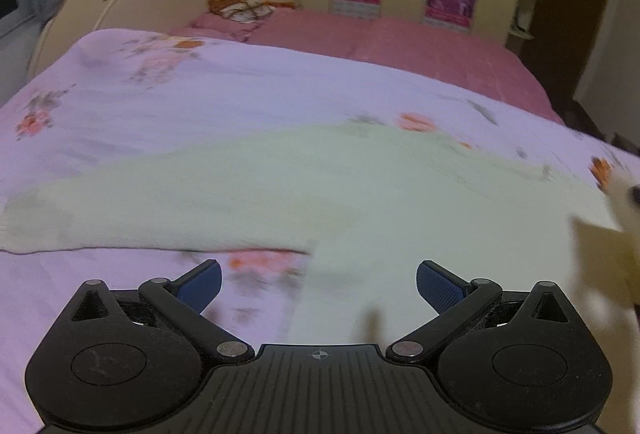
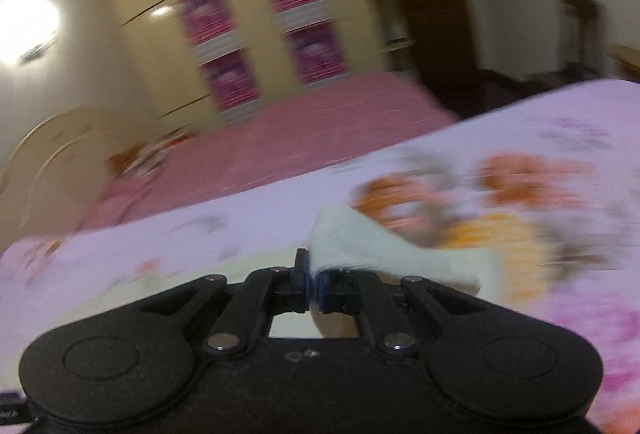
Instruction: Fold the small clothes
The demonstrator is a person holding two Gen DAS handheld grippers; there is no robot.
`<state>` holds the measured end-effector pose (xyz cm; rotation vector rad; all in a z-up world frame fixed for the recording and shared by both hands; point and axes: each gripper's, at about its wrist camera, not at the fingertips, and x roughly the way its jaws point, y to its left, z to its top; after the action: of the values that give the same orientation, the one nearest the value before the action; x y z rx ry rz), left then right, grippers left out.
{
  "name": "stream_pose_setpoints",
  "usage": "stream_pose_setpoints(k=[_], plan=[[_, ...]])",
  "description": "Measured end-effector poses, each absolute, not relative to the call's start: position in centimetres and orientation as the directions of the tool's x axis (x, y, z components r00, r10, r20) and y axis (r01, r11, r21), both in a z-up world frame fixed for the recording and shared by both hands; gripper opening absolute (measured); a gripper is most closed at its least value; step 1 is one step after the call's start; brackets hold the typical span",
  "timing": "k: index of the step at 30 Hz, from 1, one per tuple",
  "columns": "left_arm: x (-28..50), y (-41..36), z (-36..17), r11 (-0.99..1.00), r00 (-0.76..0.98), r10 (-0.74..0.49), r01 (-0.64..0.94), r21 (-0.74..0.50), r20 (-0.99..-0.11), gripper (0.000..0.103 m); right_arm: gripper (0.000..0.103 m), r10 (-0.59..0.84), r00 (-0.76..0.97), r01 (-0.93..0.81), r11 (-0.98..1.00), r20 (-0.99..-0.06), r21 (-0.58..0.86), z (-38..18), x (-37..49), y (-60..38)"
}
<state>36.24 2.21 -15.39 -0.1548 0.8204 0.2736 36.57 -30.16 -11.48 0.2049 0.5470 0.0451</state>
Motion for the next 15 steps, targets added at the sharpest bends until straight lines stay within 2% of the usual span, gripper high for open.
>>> stream_pose_setpoints(k=[5,6,8,10,11,13,15], plan=[[36.8,6.2,-16.5,0.945,0.642,0.15,-0.316,-0.082,-0.752,0.103,0.007,0.236,0.758,-0.147,0.97,-0.608,0.193,-16.2,38.6,-20.6],[37.0,6.5,-16.7,0.946,0.643,0.142,-0.312,-0.088,-0.752,0.103,0.011,0.258,0.731,-0.174,0.965,-0.631,0.194,-17.2,38.8,-19.0],[37.4,7.2,-17.0,0.948,0.649,0.116,-0.297,-0.11,-0.752,0.103,0.037,0.274,0.697,-0.21,0.962,-0.662,0.177,-18.3,38.8,-16.9],[37.7,7.3,-17.3,0.95,0.656,0.074,-0.276,-0.147,-0.751,0.103,0.052,0.287,0.7,-0.24,0.957,-0.654,0.163,-18.0,37.9,-15.9],[38.0,7.3,-17.5,0.951,0.658,0.038,-0.256,-0.176,-0.752,0.103,0.057,0.298,0.706,-0.254,0.953,-0.642,0.163,-17.2,37.3,-15.9],[38.3,6.3,-17.9,0.947,0.663,-0.06,-0.2,-0.254,-0.746,0.103,0.057,0.297,0.729,-0.243,0.954,-0.616,0.173,-15.6,36.3,-17.2],[39.1,4.8,-18.5,0.934,0.649,-0.155,-0.148,-0.324,-0.744,0.103,0.059,0.237,0.778,-0.187,0.972,-0.582,0.145,-14.1,34.5,-19.2]])
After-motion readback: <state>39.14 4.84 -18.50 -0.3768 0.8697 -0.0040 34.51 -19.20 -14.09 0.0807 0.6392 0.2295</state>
